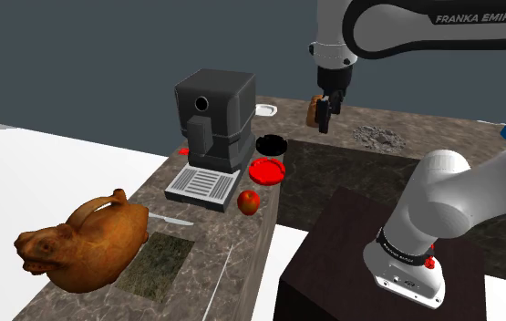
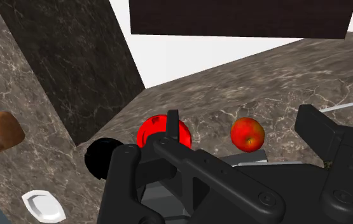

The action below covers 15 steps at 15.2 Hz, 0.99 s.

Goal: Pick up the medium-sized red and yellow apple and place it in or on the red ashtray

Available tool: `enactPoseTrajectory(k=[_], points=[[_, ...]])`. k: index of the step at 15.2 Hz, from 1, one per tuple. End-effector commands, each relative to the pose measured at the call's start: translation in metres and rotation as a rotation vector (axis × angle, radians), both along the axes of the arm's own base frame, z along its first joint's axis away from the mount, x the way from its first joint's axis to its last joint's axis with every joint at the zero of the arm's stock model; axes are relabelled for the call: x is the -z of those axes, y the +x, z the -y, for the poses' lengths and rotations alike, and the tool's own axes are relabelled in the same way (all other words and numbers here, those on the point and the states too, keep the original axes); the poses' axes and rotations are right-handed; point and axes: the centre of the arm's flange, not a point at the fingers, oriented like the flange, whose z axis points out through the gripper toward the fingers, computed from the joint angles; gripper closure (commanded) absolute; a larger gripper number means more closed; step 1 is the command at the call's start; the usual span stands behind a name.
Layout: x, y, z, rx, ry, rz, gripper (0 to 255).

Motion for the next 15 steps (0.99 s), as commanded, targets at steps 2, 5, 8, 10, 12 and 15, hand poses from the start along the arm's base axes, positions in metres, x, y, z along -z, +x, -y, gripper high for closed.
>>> enactPoseTrajectory(k=[2,5,8,10,12,15], points=[[0.01,0.009,-0.002,-0.001,0.004,-0.003,0],[0.04,0.034,-0.008,-0.003,0.015,-0.012,0],[0.071,0.059,-0.015,-0.005,0.027,-0.021,0],[0.091,0.075,-0.019,-0.006,0.035,-0.027,0],[0.112,0.092,-0.024,-0.007,0.042,-0.033,0],[0.142,0.116,-0.031,-0.009,0.054,-0.041,0]])
